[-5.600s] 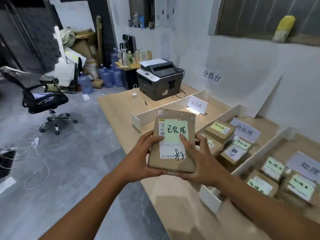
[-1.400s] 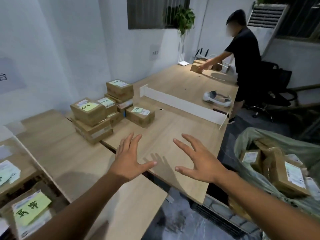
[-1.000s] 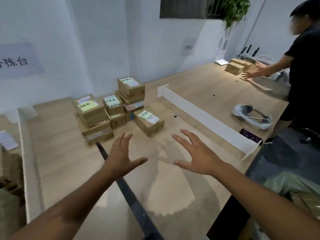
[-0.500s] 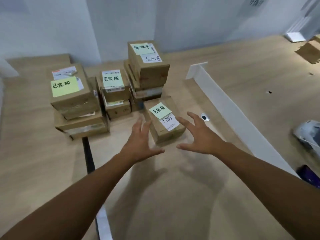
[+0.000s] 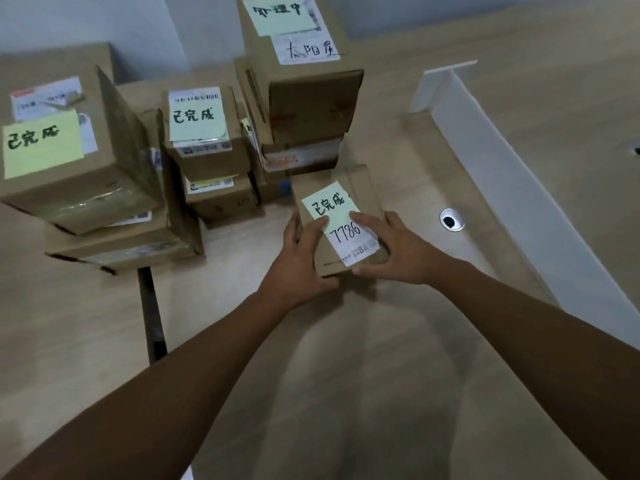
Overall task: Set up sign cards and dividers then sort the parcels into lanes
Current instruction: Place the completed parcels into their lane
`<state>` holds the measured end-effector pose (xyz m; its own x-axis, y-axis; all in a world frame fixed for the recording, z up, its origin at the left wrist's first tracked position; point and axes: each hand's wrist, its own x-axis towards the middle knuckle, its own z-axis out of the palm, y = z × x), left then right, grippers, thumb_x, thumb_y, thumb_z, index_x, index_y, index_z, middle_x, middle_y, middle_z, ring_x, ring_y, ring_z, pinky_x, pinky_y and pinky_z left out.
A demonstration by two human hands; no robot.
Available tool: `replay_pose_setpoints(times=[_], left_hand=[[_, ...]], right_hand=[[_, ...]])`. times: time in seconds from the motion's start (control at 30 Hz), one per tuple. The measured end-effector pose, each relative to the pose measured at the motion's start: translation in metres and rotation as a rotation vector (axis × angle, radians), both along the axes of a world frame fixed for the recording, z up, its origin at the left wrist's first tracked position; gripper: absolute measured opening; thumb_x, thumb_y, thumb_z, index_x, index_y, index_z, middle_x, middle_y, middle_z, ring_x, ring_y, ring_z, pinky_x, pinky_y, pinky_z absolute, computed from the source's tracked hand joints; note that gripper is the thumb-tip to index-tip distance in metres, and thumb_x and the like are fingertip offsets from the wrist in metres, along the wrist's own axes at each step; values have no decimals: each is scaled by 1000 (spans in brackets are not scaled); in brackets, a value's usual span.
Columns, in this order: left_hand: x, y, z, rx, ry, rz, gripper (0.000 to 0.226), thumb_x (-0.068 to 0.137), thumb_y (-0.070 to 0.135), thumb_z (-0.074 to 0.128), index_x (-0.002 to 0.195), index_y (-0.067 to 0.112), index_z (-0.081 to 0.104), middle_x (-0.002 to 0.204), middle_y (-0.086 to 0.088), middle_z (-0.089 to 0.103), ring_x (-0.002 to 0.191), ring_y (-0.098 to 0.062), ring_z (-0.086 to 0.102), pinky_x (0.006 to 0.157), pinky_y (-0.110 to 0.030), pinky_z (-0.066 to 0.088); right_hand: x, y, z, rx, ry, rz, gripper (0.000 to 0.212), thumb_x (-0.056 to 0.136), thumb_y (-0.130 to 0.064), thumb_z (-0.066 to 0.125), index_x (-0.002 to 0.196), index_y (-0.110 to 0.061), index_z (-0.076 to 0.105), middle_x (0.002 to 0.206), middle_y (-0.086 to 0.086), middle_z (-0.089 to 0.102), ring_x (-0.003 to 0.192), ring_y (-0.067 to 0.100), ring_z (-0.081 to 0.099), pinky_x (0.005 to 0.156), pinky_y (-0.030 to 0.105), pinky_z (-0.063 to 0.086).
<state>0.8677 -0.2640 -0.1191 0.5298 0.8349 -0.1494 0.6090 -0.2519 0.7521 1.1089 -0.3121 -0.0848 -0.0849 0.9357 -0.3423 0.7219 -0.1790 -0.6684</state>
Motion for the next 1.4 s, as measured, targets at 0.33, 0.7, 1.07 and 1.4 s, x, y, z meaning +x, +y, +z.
replay_pose_setpoints(times=[0.33, 0.7, 1.07, 1.4], left_hand=[[-49, -95, 105, 68, -63, -135, 110, 67, 31, 91, 152, 44, 23, 167, 2, -1, 141, -28, 42, 100, -42, 56], [-231, -263, 250, 380, -166, -73, 112, 63, 32, 95, 152, 43, 27, 165, -4, 9, 148, -25, 30, 115, -36, 42], [-496, -417, 318, 493, -55, 218, 112, 67, 33, 94, 155, 42, 26, 166, 4, 7, 157, -25, 11, 117, -46, 39], [-792, -534, 329, 555, -32, 545, 112, 63, 41, 93, 153, 46, 26, 166, 3, 10, 156, -19, 16, 118, -46, 39]], right_hand=[[-44, -121, 99, 144, -163, -4, 110, 64, -72, 80, 149, -62, 12, 132, -8, 24, 106, 11, 58, 93, 22, 45], [-220, -281, 242, 476, -203, 85, 111, 61, -75, 77, 150, -58, 13, 141, 0, 25, 110, 25, 61, 96, 40, 56], [-475, -357, 297, 564, -77, 348, 111, 59, -77, 79, 149, -59, 16, 158, -12, 3, 143, 28, 38, 118, 40, 34], [-783, -389, 322, 655, -55, 716, 114, 62, -77, 75, 150, -65, 3, 151, -24, 1, 144, 33, 37, 116, 41, 33]])
